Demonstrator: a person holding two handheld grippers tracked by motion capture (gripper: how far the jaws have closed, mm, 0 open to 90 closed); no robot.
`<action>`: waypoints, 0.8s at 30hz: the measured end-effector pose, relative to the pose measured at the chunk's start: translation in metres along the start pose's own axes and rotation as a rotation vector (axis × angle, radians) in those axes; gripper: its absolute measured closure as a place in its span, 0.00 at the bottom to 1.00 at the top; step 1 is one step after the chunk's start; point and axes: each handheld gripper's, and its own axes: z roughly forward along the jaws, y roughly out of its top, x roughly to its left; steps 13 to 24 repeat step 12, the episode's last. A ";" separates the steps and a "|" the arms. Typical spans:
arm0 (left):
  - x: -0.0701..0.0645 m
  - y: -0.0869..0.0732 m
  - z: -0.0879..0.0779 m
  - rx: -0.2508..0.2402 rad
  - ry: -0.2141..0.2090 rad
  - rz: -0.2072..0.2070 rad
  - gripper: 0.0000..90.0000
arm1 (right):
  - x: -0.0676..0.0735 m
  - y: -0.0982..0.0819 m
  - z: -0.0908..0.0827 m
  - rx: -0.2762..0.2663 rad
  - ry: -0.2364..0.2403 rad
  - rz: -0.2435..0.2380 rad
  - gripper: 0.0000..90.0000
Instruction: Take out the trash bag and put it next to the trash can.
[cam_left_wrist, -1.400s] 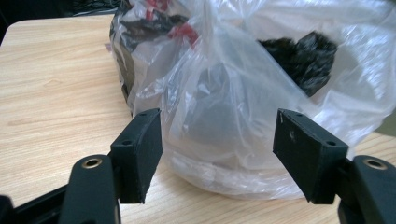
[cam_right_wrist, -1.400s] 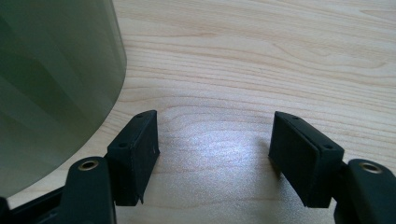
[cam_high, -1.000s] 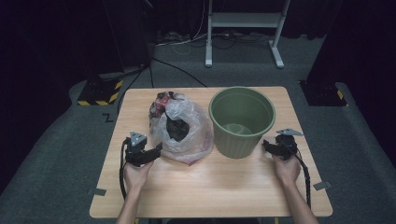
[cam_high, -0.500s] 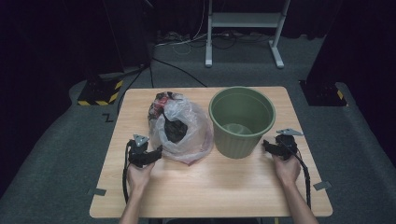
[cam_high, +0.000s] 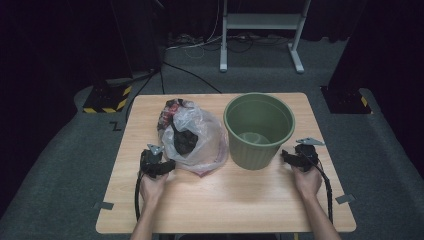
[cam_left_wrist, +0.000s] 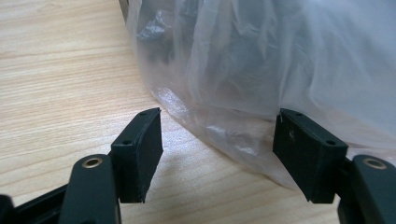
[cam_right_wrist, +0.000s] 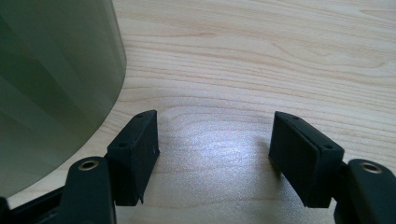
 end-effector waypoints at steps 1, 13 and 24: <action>0.000 -0.001 0.002 0.008 0.006 0.002 0.36 | 0.000 0.000 0.000 0.000 0.000 0.000 0.36; 0.001 -0.007 0.008 -0.024 0.007 -0.045 0.35 | 0.000 0.000 0.000 0.001 0.003 0.002 0.36; 0.001 -0.007 0.008 -0.024 0.007 -0.045 0.35 | 0.000 0.000 0.000 0.001 0.003 0.002 0.36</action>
